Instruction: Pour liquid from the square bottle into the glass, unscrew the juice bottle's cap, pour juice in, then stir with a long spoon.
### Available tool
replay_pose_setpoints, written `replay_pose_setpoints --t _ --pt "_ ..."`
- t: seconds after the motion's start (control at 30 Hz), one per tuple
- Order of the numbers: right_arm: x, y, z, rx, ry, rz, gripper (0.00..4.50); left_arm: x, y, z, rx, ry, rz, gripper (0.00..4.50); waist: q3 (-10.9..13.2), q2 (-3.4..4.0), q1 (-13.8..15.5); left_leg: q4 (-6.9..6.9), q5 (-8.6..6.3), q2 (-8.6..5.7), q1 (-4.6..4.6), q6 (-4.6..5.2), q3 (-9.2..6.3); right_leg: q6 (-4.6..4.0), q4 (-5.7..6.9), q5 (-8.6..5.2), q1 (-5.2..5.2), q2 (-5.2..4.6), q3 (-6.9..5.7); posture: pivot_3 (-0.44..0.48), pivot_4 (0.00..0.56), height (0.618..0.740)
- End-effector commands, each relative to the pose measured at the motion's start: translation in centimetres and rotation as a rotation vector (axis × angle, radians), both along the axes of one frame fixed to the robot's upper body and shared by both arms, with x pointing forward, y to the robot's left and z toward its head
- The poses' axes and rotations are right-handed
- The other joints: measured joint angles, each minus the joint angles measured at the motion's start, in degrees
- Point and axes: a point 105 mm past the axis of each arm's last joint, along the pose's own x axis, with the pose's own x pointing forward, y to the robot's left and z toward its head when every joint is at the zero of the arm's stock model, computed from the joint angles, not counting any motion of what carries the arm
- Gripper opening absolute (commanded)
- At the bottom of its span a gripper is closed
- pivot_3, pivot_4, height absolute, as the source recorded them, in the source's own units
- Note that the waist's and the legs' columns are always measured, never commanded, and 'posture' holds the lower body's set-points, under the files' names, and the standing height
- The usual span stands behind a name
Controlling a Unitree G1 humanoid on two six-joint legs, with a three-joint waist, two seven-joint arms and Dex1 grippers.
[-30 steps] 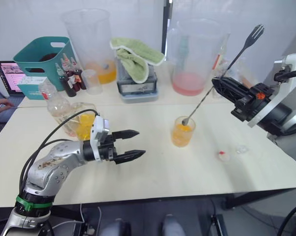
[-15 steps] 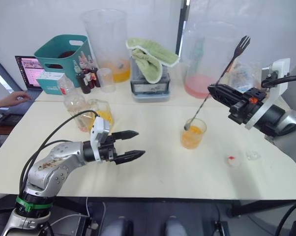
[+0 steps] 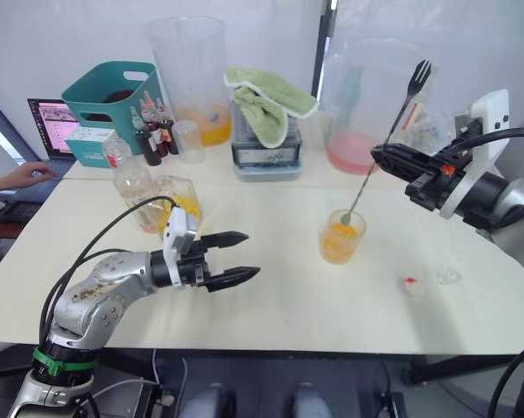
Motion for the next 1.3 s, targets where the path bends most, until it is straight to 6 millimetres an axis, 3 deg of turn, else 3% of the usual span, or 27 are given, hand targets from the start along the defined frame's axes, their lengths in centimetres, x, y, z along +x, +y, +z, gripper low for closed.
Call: replay_pose_setpoints --t 0.03,0.23,0.4,0.6,0.83,1.03,1.3 --pt "0.5 0.6 -1.0 -0.021 0.020 -0.007 0.00 -0.4 -0.4 0.8 -0.011 -0.051 -0.017 4.48 0.00 0.00 -0.02 -0.01 0.00 0.00 0.00 0.00 0.00 0.00 0.01 0.00 -0.01 0.00 0.00 0.000 0.150 0.733" --pt "1.6 1.5 -1.4 0.028 0.032 0.001 0.00 -0.4 -0.3 0.7 -0.004 -0.050 -0.018 4.48 0.00 0.01 0.01 -0.01 0.00 0.00 -0.01 0.00 -0.01 0.00 0.01 0.00 -0.01 0.00 -0.01 0.000 0.150 0.733" --pt "2.8 0.7 -1.4 -0.010 -0.016 -0.079 0.00 -0.4 -0.4 0.7 -0.002 -0.052 -0.020 4.48 0.00 0.01 0.15 0.00 0.00 -0.04 -0.02 0.00 -0.02 0.00 0.01 0.00 0.00 -0.02 -0.03 0.000 0.150 0.733" --pt "1.7 -0.6 -1.0 -0.070 -0.001 -0.079 0.00 -0.4 -0.3 0.8 0.003 -0.055 -0.016 4.48 0.00 0.03 0.11 -0.01 0.00 -0.03 -0.03 0.00 -0.03 0.00 0.01 0.00 -0.03 -0.04 -0.04 0.000 0.150 0.733" --pt "0.2 0.7 -1.1 -0.010 0.058 0.007 0.00 -0.4 -0.1 0.9 0.004 -0.059 -0.006 4.48 0.00 0.03 0.02 -0.01 0.00 -0.02 -0.01 0.00 -0.04 0.00 0.02 0.00 -0.01 -0.02 -0.04 0.000 0.150 0.733" --pt "1.5 0.8 -1.1 0.065 0.018 -0.035 0.00 -0.2 -0.1 1.0 0.005 -0.062 -0.001 4.48 -0.01 0.04 -0.01 -0.01 0.00 -0.02 -0.01 0.00 -0.05 0.00 0.03 0.00 -0.01 -0.02 -0.04 0.000 0.150 0.733" --pt "1.8 -1.0 -1.7 -0.012 0.002 -0.105 0.00 -0.1 -0.1 1.0 0.007 -0.066 -0.001 4.48 -0.01 0.04 0.13 -0.01 0.00 -0.06 -0.02 -0.01 -0.03 0.00 0.02 0.01 -0.01 -0.05 -0.05 0.000 0.150 0.733"
